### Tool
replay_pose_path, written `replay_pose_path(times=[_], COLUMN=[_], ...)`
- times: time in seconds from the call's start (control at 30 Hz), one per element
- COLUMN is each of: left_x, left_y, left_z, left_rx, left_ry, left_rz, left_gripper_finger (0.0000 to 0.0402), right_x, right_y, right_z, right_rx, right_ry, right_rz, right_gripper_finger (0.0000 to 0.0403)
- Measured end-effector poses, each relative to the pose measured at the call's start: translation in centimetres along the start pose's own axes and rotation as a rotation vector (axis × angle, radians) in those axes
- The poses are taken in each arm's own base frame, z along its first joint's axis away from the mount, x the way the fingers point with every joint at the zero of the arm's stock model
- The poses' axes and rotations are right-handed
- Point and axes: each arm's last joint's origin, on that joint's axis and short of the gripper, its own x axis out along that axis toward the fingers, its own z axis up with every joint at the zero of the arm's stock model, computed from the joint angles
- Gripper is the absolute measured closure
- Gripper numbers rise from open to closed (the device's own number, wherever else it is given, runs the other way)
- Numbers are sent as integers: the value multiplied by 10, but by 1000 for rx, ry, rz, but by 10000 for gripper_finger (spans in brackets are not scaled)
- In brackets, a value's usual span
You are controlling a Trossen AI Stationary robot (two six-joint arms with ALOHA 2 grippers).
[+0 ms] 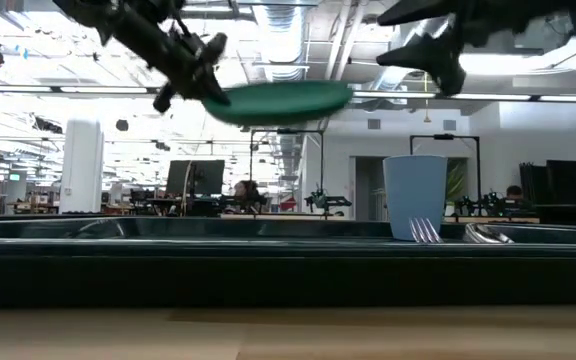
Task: Pick and place plate/cup/fork/spoon on tray
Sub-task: Put the green plate to the left of the orange fork on the black table tray
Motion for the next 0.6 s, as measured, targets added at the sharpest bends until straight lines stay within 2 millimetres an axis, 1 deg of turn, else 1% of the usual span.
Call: replay_pose_path(times=[0.07, 0.17, 0.23, 0.33, 0.43, 0.6], left_x=[-16, -36, -48, -59, -67, -73], left_y=[-9, -20, -28, -38, -48, -60], left_z=[3, 4, 3, -1, -7, -17], left_rx=[3, 8, 19, 37, 49, 79], left_ry=[-44, -101, -135, -168, -186, -205], left_rz=[-20, -28, -28, -24, -15, 9], left_gripper_finger=[401, 401, 401, 401, 401, 401], right_x=[-5, -12, -15, -15, -12, 1], right_y=[4, 9, 11, 12, 8, 3], right_z=[20, 43, 56, 71, 77, 79], right_rx=[-29, -74, -91, -85, -76, -55], right_ry=[-21, -61, -108, -179, -197, -223], right_rz=[-113, -247, -304, -344, -375, -390], right_gripper_finger=[163, 163, 163, 163, 163, 163])
